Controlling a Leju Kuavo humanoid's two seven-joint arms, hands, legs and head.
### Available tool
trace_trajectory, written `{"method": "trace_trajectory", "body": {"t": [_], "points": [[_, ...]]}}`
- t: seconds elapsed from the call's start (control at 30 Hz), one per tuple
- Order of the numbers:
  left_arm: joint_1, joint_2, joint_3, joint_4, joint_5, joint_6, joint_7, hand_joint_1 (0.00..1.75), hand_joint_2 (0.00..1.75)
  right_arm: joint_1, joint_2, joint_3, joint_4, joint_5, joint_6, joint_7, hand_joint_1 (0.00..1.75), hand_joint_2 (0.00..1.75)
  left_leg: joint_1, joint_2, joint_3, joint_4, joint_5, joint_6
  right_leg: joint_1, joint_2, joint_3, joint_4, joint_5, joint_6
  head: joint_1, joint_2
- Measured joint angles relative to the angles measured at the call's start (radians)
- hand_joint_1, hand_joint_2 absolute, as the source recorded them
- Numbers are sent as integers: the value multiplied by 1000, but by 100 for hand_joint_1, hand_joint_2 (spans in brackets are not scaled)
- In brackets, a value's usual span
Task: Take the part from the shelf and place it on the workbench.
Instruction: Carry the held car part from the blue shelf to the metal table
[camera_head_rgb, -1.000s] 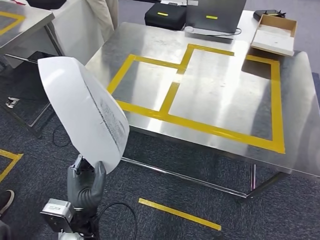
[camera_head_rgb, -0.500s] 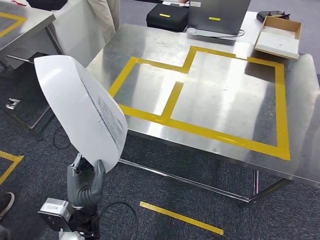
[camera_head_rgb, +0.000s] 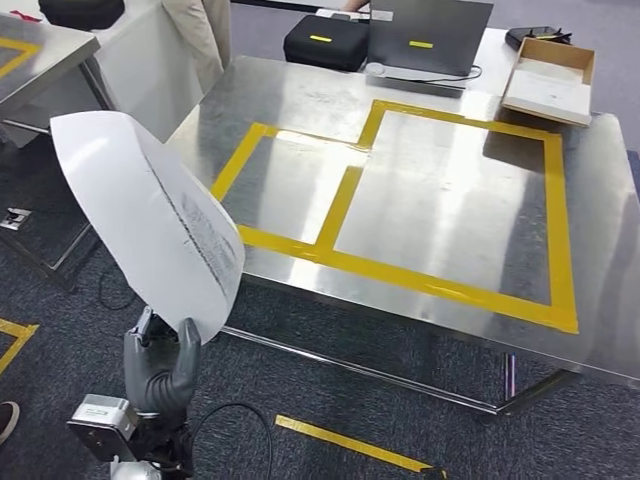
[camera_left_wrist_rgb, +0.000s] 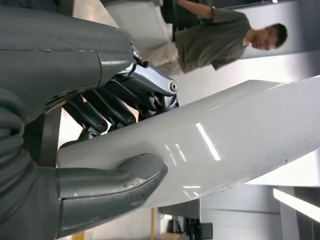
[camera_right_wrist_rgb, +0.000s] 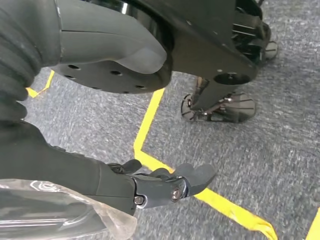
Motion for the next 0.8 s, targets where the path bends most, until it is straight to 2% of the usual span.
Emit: {"method": "trace_trajectory", "body": {"t": [0.07,0.13,0.17,0.23,0.27,0.3,0.33,0.37,0.4,0.43,0.47,0.57,0.63,0.67,0.73,0.77,0.8], "points": [[2,2,4,0,5,-2,0,175,175,-4,0,0,0,0,3,6,0,175,2,-2,7,-11,-4,11,-2,-3,4,-5,-4,11,1,0],[0,3,8,0,6,-3,0,175,175,-9,0,0,0,0,6,11,0,175,6,-1,18,-20,-7,22,-2,-4,-14,37,-28,20,4,0],[-1,3,9,0,6,-5,0,175,175,-10,0,0,0,-1,7,13,0,175,6,0,22,-23,-9,26,-2,-4,-45,90,-50,22,6,0],[-2,4,10,0,6,-9,0,175,175,-10,0,0,0,-1,10,20,0,175,4,1,29,-23,-18,33,-3,-4,-132,224,-93,25,9,0],[-2,5,11,0,6,-12,0,175,175,-10,0,0,0,0,11,25,0,175,3,1,33,-23,-23,34,-3,-4,-168,267,-94,26,9,0],[-4,5,13,0,6,-15,0,175,175,-12,0,0,0,1,13,29,0,175,3,0,40,-23,-29,35,-3,-4,-186,275,-73,25,9,0],[-5,5,13,0,7,-18,0,175,175,-13,0,0,0,2,15,33,0,175,2,0,50,-23,-37,35,-2,-4,-184,242,-32,23,9,0],[-8,5,14,0,7,-20,0,175,175,-14,-1,0,0,3,16,36,0,175,2,-1,63,-23,-45,33,-2,-4,-166,179,19,19,9,0],[-11,5,15,0,7,-22,0,175,175,-15,-1,0,0,4,16,38,0,175,0,-1,72,-24,-54,30,1,-4,-141,118,55,14,9,0],[-14,5,16,0,7,-22,0,175,175,-15,-2,0,0,4,16,39,0,175,-1,-1,80,-23,-62,26,3,-5,-117,66,75,8,9,0],[-16,5,18,1,7,-23,0,175,175,-15,-2,0,0,5,16,39,0,175,-2,-1,84,-24,-68,21,5,-5,-100,37,80,3,8,0],[-18,5,19,0,6,-23,0,175,175,-11,-2,0,0,6,17,33,0,175,-2,0,92,-29,-77,6,5,-3,-83,20,69,-9,5,0],[-18,5,20,0,5,-23,0,175,175,-9,-2,0,0,7,17,29,0,175,-1,0,81,8,-97,-7,-1,-4,-69,9,64,-20,2,0],[-18,6,20,0,5,-23,0,175,175,-9,-2,0,0,6,16,28,0,175,1,0,56,59,-119,-13,-3,-5,-60,5,61,-25,1,0],[-16,8,20,0,5,-22,0,175,175,-9,-2,0,0,4,16,28,0,175,6,0,-23,194,-161,-22,-4,-5,-46,4,50,-31,-1,0],[-15,8,20,1,5,-22,0,175,175,-9,-2,0,0,3,16,28,0,175,8,0,-58,241,-165,-25,-4,-4,-39,4,44,-31,-1,0],[-15,9,20,1,5,-21,0,175,175,-8,-2,0,0,2,16,29,0,175,10,0,-77,255,-148,-27,-4,-3,-30,4,38,-30,-1,0]]}}
